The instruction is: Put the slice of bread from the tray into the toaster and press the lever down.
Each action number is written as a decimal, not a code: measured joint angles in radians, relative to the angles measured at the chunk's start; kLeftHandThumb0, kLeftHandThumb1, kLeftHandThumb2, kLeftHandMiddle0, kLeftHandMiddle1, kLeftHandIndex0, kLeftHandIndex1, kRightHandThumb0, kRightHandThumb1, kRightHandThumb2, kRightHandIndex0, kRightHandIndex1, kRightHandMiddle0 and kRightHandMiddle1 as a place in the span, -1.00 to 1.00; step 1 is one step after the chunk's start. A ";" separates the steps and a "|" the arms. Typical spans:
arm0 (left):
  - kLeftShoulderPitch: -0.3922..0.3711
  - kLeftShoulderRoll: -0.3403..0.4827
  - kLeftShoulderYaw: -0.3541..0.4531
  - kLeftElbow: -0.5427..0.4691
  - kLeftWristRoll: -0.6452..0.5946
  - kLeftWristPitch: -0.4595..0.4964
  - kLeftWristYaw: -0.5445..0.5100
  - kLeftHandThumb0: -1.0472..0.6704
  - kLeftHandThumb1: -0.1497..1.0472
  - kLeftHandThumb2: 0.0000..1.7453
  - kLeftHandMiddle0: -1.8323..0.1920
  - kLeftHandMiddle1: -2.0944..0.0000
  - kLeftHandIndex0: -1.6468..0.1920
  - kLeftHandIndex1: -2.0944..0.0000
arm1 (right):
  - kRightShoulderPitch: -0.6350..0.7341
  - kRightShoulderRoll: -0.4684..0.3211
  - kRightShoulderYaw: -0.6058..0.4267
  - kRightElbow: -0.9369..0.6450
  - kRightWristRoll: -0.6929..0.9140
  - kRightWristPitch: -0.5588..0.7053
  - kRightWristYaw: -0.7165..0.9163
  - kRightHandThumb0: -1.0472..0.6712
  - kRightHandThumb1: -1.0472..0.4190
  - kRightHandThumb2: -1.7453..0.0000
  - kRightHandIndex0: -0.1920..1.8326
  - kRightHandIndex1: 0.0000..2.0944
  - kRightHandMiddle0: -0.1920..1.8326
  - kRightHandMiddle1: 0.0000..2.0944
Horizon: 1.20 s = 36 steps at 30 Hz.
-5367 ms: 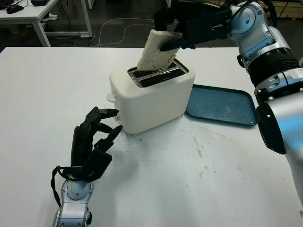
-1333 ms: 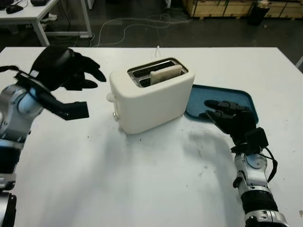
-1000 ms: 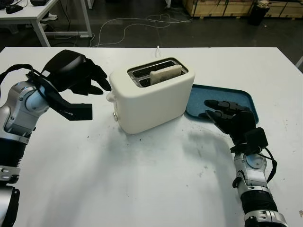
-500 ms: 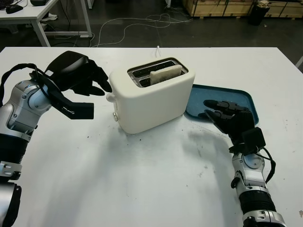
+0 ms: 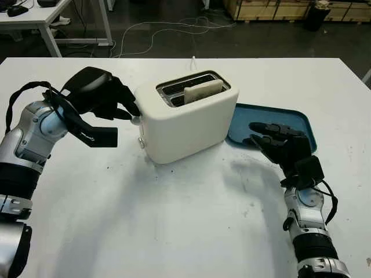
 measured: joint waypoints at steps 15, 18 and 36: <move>-0.003 -0.017 -0.001 0.025 -0.015 -0.014 0.010 -0.14 0.52 -1.00 -0.19 -0.31 -0.68 0.96 | 0.006 -0.001 0.000 -0.004 0.001 0.002 0.013 -0.30 -0.69 1.00 0.44 -0.80 0.39 -1.00; -0.003 -0.018 -0.004 0.026 -0.013 -0.013 0.013 -0.15 0.52 -1.00 -0.18 -0.35 -0.70 0.95 | 0.006 -0.002 -0.001 -0.004 0.001 0.002 0.013 -0.29 -0.69 1.00 0.44 -0.80 0.39 -1.00; 0.202 -0.147 -0.096 -0.032 0.073 0.056 0.146 -0.15 0.61 -0.99 -0.10 -0.27 -0.62 0.99 | 0.007 -0.027 -0.020 -0.024 -0.002 0.005 -0.008 -0.26 -0.68 1.00 0.44 -0.82 0.38 -1.00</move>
